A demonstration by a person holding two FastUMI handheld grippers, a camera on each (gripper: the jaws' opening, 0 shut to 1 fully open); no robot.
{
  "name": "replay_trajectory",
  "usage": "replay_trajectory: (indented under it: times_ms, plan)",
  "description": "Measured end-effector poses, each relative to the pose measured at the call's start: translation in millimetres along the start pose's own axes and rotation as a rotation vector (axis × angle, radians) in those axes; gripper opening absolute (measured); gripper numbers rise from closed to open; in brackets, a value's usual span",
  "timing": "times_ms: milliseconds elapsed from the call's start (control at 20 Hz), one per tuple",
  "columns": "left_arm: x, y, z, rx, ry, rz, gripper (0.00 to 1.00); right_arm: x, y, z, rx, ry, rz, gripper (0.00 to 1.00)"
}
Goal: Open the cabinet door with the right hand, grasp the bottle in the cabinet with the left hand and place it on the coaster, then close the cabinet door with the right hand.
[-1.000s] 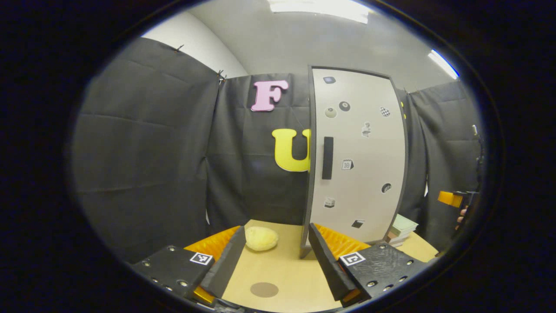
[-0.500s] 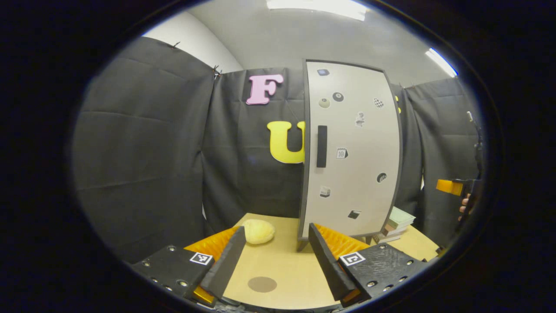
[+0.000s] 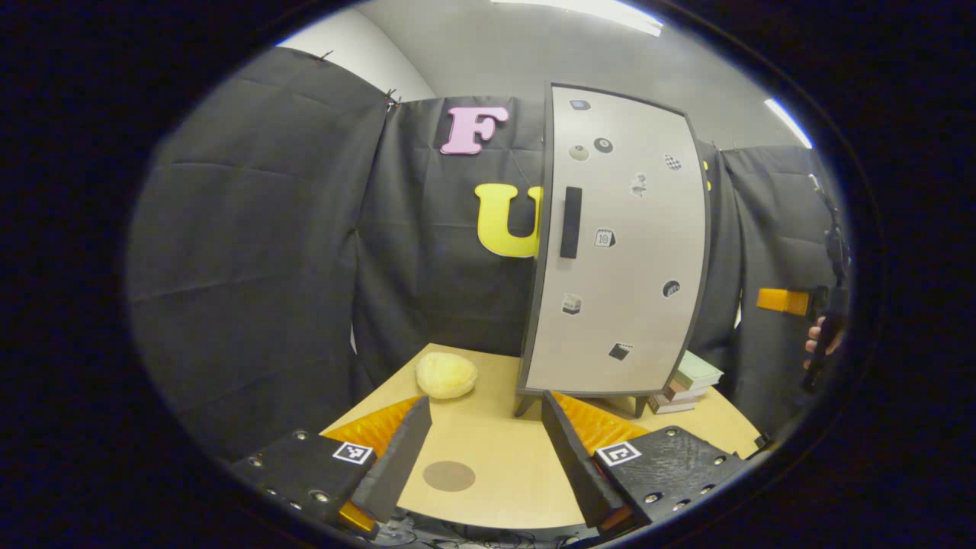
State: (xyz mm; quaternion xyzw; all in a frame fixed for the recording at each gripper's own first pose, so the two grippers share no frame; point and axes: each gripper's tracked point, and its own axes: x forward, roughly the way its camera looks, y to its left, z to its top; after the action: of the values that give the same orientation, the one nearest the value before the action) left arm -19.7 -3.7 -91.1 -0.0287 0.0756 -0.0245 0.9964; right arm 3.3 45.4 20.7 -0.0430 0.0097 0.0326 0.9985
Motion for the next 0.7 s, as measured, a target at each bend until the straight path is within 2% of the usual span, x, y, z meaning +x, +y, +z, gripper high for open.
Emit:
replay_trajectory:
  times_ms: [300,450,700]
  plan:
    - [-10,12,-18,-0.039,0.033,0.012,0.87,37,59,38,-0.068,-0.021,0.076,0.98]
    - [-13,26,-27,-0.061,0.063,0.051,0.90,51,106,63,-0.043,-0.032,0.165,0.98]
    - [-17,47,-19,-0.065,0.062,0.109,0.90,85,169,92,-0.094,-0.083,0.257,0.98]
